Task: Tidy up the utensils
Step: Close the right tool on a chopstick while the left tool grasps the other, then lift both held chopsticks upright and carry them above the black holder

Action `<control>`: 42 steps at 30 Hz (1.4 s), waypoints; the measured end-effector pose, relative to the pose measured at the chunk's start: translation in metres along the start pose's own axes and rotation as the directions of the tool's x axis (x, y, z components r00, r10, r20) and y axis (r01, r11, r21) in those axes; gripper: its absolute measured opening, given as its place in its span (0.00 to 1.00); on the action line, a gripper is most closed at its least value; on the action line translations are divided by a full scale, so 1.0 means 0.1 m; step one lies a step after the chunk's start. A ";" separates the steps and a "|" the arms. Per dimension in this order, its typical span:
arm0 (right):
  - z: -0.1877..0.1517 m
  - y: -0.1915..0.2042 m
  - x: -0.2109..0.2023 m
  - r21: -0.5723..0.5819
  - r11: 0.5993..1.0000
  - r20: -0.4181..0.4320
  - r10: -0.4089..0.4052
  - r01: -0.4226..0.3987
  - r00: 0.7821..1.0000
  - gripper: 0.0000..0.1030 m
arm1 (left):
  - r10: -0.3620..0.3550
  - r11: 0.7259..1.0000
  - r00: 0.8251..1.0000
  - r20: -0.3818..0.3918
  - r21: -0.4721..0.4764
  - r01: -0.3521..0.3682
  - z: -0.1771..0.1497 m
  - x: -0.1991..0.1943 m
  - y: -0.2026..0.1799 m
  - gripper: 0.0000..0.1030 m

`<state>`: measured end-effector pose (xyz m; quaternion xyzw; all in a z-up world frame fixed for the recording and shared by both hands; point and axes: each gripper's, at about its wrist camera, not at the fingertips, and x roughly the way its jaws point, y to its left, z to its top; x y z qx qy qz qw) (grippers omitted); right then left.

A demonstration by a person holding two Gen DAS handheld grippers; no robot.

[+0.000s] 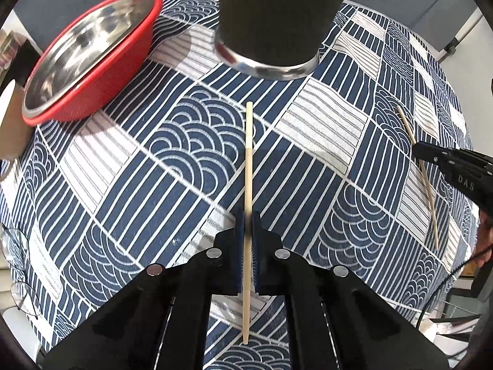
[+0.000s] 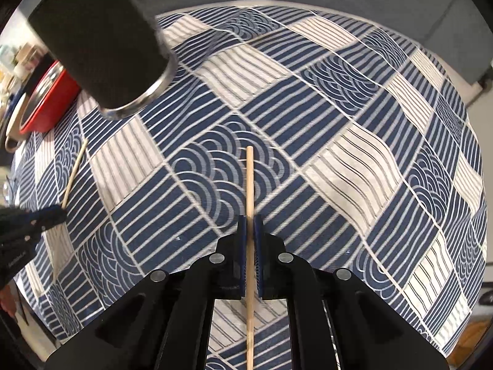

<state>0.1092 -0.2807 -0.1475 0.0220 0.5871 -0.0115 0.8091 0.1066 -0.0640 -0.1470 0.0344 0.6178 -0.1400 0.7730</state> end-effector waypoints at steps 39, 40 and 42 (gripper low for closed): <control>1.31 0.03 -2.02 -0.069 0.995 0.436 0.101 -0.078 0.894 0.05 | -0.031 0.997 0.929 0.369 -0.051 0.054 0.96 -1.85 0.33 0.05; 1.34 0.04 -2.04 -0.073 0.994 0.441 0.107 -0.083 0.891 0.04 | -0.033 0.997 0.925 0.378 -0.050 0.056 1.02 -1.89 0.32 0.05; 1.41 0.09 -2.10 -0.082 0.993 0.458 0.116 -0.088 0.882 0.04 | -0.036 0.997 0.916 0.400 -0.046 0.060 1.13 -1.96 0.30 0.05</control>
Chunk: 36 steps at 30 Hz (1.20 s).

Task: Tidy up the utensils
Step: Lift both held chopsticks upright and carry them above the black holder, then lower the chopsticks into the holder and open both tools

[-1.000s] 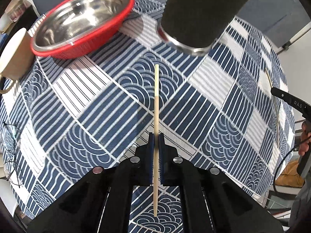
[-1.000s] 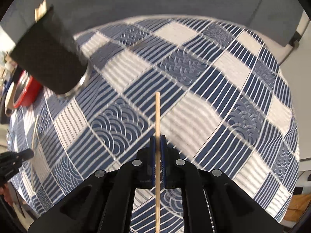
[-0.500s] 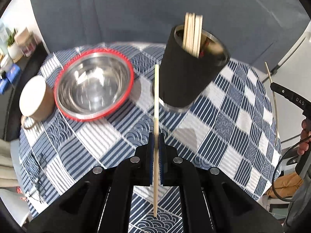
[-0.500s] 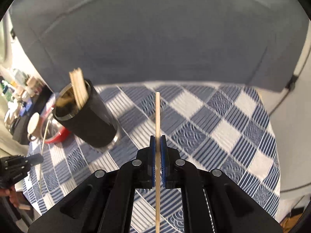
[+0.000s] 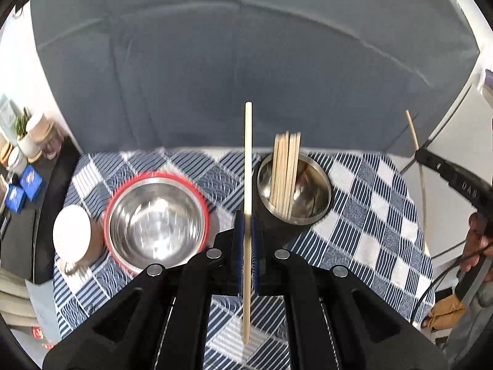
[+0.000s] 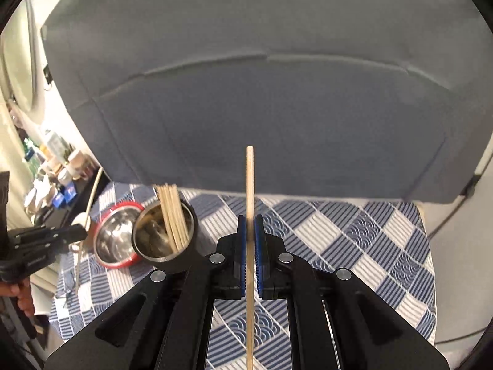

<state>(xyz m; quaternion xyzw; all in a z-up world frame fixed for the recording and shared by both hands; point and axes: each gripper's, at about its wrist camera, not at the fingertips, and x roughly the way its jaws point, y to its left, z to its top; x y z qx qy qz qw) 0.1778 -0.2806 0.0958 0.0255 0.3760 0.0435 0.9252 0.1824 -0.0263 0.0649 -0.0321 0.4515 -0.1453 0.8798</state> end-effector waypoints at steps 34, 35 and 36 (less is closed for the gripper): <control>0.45 0.48 0.76 -0.111 0.923 0.337 0.384 -0.369 0.860 0.05 | -0.228 0.973 0.887 0.401 0.062 0.222 0.46 0.70 -0.07 0.05; 0.40 0.50 0.80 -0.121 0.923 0.331 0.385 -0.365 0.862 0.05 | -0.223 0.974 0.889 0.400 0.060 0.217 0.43 0.73 -0.07 0.05; 0.36 0.52 0.84 -0.124 0.922 0.326 0.387 -0.367 0.863 0.05 | -0.230 0.972 0.890 0.394 0.050 0.229 0.38 0.78 -0.06 0.05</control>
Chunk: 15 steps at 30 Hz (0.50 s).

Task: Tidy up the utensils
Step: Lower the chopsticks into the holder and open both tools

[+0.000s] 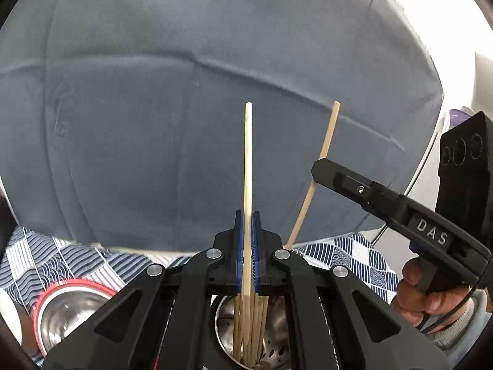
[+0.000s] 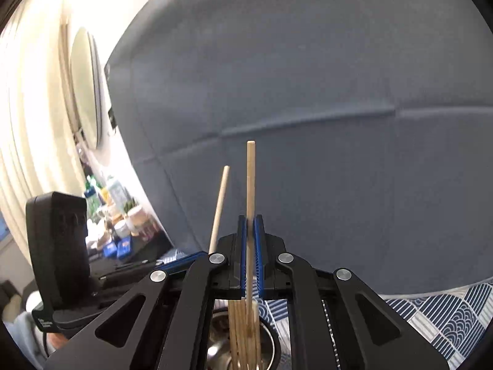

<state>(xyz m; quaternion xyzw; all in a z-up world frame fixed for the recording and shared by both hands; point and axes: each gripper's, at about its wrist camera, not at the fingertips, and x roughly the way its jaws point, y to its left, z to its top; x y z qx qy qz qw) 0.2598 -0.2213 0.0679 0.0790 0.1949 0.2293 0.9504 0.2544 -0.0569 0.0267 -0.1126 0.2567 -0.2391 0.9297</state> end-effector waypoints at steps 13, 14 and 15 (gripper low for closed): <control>-0.54 -0.01 0.08 0.008 1.000 -0.118 -0.023 0.024 0.993 0.09 | -0.013 1.000 0.999 -0.039 -0.002 0.013 -0.38 0.03 -0.02 0.05; -0.54 -0.01 0.07 0.005 1.000 -0.122 -0.024 0.025 0.992 0.09 | -0.008 1.000 0.999 -0.038 -0.005 0.008 -0.39 0.02 -0.02 0.09; -0.53 0.01 0.05 -0.005 0.999 -0.127 -0.033 0.032 0.991 0.09 | -0.001 1.000 0.999 -0.038 -0.010 0.001 -0.39 0.00 -0.01 0.11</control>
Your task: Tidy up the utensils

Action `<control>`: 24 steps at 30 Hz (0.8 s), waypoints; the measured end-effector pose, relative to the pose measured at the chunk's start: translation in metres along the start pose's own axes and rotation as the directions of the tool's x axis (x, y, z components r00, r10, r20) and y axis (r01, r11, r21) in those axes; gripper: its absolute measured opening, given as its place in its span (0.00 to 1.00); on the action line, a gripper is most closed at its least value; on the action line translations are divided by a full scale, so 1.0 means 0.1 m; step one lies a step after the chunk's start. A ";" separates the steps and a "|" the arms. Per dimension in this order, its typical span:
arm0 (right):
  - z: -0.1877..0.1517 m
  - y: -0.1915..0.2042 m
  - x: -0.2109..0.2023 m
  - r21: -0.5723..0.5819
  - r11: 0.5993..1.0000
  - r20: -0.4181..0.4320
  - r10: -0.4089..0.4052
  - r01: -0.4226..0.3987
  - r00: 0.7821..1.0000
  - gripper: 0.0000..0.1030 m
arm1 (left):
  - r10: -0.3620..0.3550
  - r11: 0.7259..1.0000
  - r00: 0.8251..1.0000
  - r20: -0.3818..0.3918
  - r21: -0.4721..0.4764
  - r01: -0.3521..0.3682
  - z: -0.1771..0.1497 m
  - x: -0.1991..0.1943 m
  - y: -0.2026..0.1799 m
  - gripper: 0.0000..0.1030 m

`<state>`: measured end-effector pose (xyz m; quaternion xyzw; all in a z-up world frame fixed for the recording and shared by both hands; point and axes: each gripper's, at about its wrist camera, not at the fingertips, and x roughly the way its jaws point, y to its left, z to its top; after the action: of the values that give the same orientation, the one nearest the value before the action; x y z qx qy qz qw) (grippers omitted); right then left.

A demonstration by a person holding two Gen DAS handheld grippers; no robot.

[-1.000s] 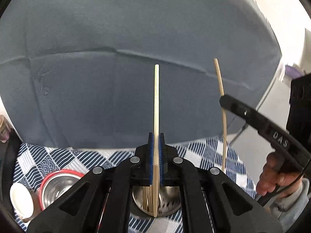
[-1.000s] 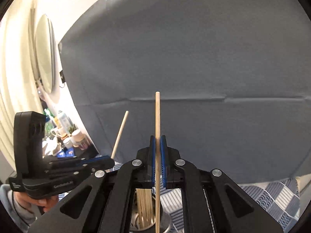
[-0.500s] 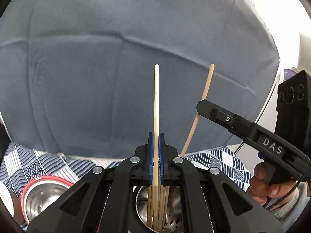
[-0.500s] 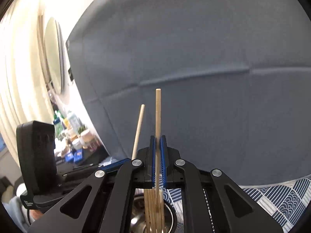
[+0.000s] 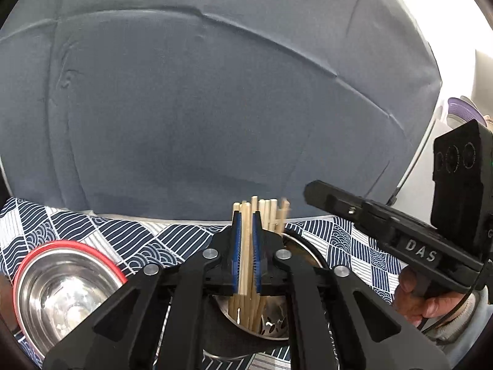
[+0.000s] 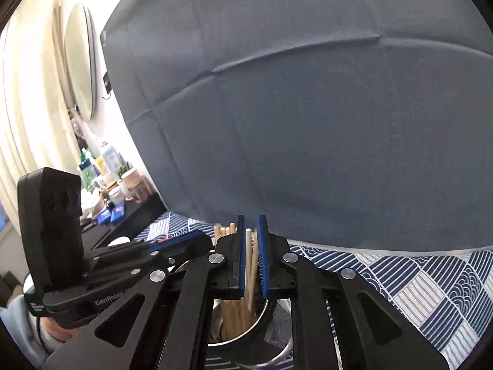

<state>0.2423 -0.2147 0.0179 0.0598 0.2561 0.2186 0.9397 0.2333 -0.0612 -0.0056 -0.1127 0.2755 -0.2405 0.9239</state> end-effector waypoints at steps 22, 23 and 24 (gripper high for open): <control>0.30 0.44 -0.82 -0.114 0.960 0.043 -0.252 0.255 0.967 0.89 | 0.247 0.969 0.969 -0.020 0.014 -0.246 0.21 -0.99 -0.13 0.94; 0.28 0.45 -0.88 -0.106 0.957 0.041 -0.266 0.268 0.963 0.90 | 0.255 0.967 0.967 -0.029 0.013 -0.254 0.18 -1.03 -0.14 0.94; 0.26 0.45 -0.93 -0.100 0.956 0.040 -0.271 0.274 0.962 0.90 | 0.263 0.965 0.964 -0.040 0.011 -0.263 0.16 -1.07 -0.15 0.94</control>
<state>0.1669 -0.2152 0.0928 -0.0227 0.2380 0.0992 0.9659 0.1578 -0.0185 0.0615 -0.0674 0.3060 -0.1188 0.9422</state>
